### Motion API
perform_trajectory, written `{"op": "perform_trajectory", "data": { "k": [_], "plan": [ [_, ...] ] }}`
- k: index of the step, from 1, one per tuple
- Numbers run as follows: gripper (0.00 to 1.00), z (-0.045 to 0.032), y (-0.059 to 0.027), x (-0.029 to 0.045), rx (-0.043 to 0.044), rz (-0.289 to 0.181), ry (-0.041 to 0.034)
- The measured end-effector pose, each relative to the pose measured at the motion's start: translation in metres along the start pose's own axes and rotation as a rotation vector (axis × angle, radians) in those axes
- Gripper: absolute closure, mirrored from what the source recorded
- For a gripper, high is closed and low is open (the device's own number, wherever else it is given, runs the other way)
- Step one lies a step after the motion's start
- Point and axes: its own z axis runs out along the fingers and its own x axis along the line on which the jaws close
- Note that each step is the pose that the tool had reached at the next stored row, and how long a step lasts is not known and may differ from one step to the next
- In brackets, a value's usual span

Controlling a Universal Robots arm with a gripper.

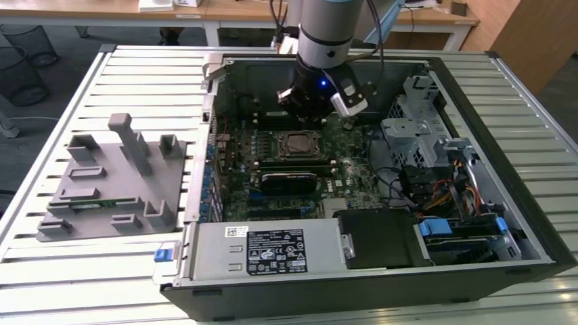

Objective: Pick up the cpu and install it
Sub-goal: 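Install the second cpu locking lever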

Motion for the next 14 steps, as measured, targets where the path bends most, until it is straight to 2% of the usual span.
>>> {"op": "perform_trajectory", "data": {
  "k": [5,8,11,14],
  "plan": [
    [0.89,-0.0013,-0.0094,0.0006,-0.0003,0.000,0.0003],
    [0.89,-0.0016,-0.0112,0.0008,-0.0003,0.000,0.0004],
    [0.89,-0.0021,-0.0127,0.0009,-0.0057,0.000,0.0001],
    [0.89,-0.0056,-0.0122,0.0010,-0.0058,0.000,0.0000]
  ]
}}
